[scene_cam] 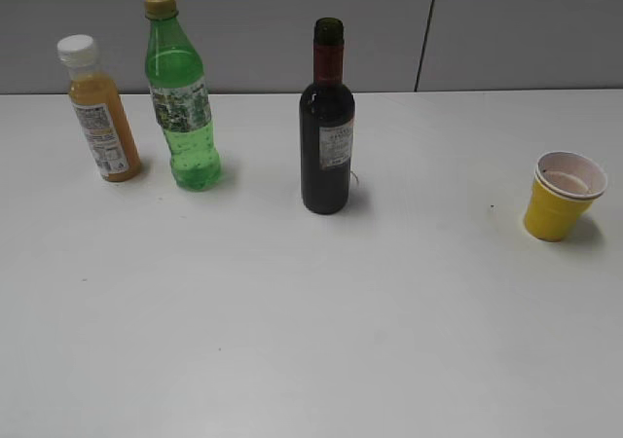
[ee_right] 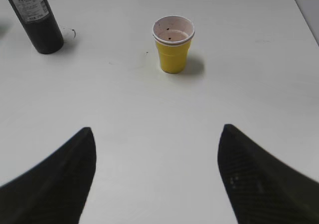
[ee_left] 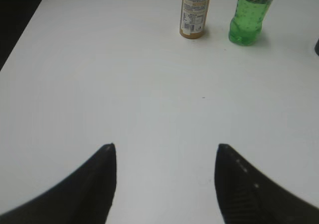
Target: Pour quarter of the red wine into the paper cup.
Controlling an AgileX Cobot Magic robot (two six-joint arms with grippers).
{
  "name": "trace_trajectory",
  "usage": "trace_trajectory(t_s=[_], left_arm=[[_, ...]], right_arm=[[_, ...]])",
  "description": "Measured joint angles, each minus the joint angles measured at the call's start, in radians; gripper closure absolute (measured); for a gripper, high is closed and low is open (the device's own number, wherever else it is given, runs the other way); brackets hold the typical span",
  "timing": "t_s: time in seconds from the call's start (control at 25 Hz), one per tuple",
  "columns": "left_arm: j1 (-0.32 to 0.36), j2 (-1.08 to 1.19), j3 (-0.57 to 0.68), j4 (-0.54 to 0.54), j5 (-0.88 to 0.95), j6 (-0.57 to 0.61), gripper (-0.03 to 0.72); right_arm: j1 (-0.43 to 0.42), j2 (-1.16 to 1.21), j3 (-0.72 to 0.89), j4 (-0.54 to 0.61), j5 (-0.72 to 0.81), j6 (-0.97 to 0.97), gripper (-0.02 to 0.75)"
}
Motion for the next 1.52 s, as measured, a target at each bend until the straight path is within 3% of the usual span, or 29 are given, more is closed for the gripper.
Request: trace_trajectory(t_s=[0.44,0.8,1.52], left_arm=[[0.0,0.0,0.0,0.0,0.0,0.0,0.232],[0.0,0.0,0.0,0.0,0.0,0.0,0.232],[0.0,0.0,0.0,0.0,0.0,0.0,0.232]], right_arm=[[0.0,0.0,-0.007,0.0,-0.008,-0.018,0.161],[0.0,0.112,-0.031,0.003,-0.278,-0.035,0.162],[0.002,0.741,0.142,0.02,-1.14,-0.056,0.162]])
